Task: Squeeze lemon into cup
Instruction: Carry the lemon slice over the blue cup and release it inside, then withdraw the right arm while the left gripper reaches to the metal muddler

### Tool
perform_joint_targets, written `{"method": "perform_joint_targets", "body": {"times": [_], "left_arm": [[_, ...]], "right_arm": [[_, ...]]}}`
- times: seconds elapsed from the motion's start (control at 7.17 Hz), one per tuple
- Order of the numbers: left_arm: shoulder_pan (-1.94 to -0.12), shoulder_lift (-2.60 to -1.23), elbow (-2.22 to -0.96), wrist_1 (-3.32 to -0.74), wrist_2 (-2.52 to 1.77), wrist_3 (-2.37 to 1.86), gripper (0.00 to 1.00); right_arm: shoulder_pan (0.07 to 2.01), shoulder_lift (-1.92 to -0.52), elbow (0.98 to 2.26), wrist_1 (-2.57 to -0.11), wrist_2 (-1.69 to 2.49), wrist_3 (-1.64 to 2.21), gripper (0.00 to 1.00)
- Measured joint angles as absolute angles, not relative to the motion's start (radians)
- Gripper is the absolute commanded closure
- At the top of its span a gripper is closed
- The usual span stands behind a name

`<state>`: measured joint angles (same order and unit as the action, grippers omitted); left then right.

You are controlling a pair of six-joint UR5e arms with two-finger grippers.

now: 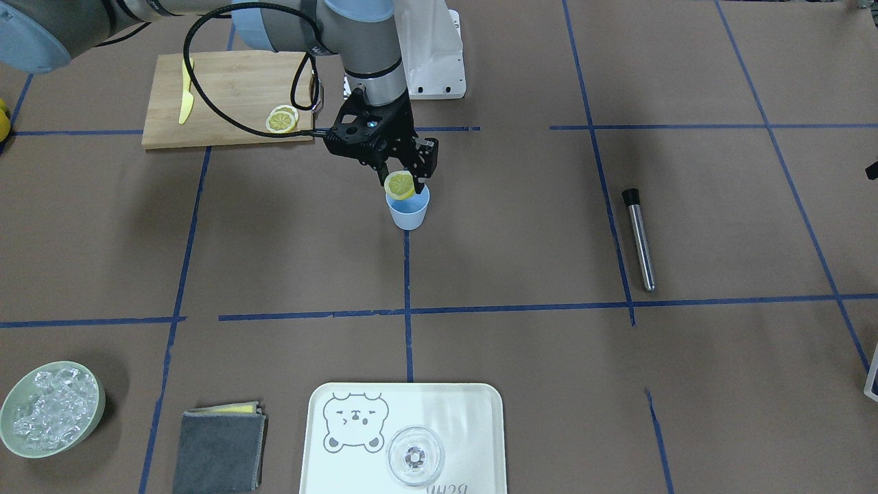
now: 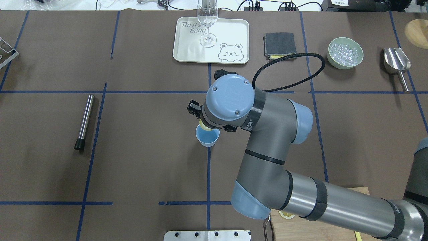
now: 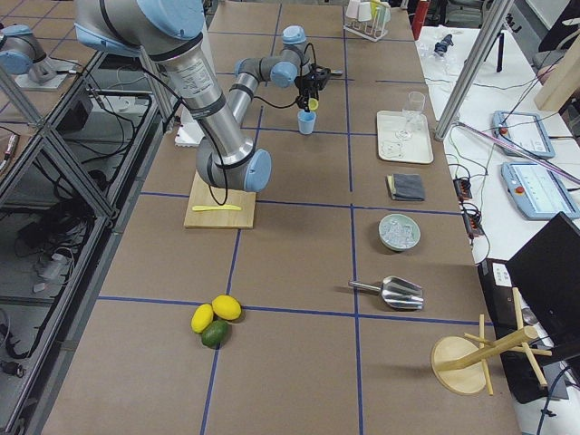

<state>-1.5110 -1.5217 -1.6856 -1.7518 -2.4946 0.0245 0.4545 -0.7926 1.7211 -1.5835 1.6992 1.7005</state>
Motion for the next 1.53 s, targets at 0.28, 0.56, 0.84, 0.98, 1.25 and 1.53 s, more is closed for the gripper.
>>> {"method": "perform_joint_targets", "body": {"times": [0.28, 0.56, 0.84, 0.98, 1.25, 1.53], "left_arm": [[-1.512, -1.522, -1.694, -1.752, -2.495, 0.024, 0.00], [-1.512, -1.522, -1.699, -1.752, -2.495, 0.023, 0.00], [-1.512, -1.522, -1.700, -1.752, -2.496, 0.023, 0.00], [-1.513, -1.522, -1.701, -1.751, -2.496, 0.023, 0.00], [-1.514, -1.520, -1.706, -1.750, -2.495, 0.018, 0.00], [-1.500, -1.533, -1.713, -1.770, -2.487, -0.109, 0.00]], "right_arm": [[0.452, -0.769, 1.678, -1.583, 1.699, 1.700, 0.30], [0.437, -0.774, 1.668, -1.584, 1.700, 1.702, 0.25], [0.426, -0.780, 1.668, -1.585, 1.699, 1.703, 0.13], [0.422, -0.783, 1.670, -1.585, 1.699, 1.704, 0.10], [0.418, -0.787, 1.676, -1.585, 1.698, 1.702, 0.00], [0.440, -0.853, 1.763, -1.586, 1.712, 1.682, 0.00]]}}
